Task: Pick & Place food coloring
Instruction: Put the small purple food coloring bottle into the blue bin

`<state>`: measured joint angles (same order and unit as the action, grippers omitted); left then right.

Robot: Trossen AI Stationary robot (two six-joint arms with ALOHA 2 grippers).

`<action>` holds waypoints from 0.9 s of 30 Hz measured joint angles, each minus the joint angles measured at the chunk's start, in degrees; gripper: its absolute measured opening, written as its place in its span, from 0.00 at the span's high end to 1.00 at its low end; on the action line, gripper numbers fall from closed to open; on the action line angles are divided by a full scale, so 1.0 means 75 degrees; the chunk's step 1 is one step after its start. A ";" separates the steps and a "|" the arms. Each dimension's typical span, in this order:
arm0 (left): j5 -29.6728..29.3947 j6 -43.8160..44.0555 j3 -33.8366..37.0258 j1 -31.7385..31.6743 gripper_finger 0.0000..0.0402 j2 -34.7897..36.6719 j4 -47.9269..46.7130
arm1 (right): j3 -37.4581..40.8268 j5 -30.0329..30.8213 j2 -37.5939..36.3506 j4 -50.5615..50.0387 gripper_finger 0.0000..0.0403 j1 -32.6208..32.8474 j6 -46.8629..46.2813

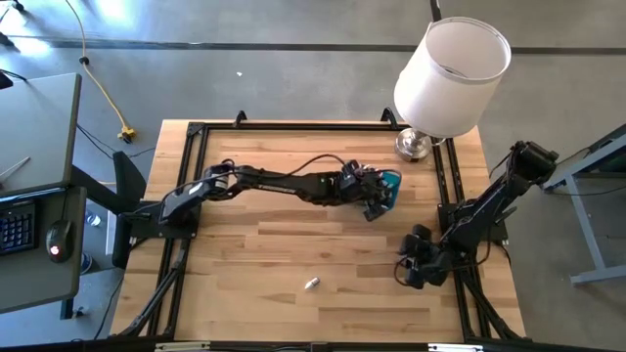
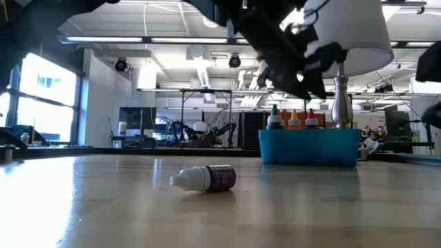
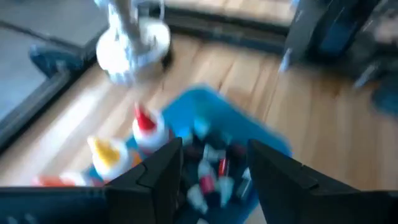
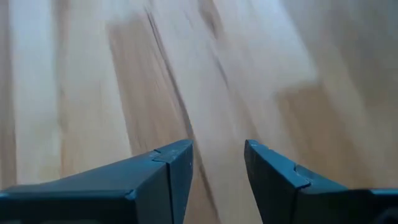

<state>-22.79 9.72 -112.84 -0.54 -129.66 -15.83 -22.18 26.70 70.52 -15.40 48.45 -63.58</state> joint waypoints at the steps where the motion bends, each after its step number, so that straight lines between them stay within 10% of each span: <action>1: 0.0043 -0.0036 -0.0175 0.0030 0.56 0.0108 -0.0194 | 0.0000 0.0312 0.0005 0.0210 0.66 0.0000 0.0326; 10: 0.0126 -0.0062 -0.2900 0.0785 0.61 0.0940 -0.5468 | -0.0003 0.1401 0.0521 0.4590 0.66 -0.0014 0.4554; 18: -0.0712 0.0899 -0.2520 0.1608 0.62 0.2490 -0.7091 | -0.0332 0.0756 0.3092 0.9829 0.66 -0.0481 0.8165; 27: -0.1508 0.0947 -0.2516 0.2081 0.62 0.3244 -0.7375 | -0.2902 -0.2041 0.5330 0.8604 0.66 -0.2286 0.9079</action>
<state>-34.10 16.82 -131.72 15.07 -105.32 -71.14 -43.94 11.39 110.50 49.13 31.30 4.51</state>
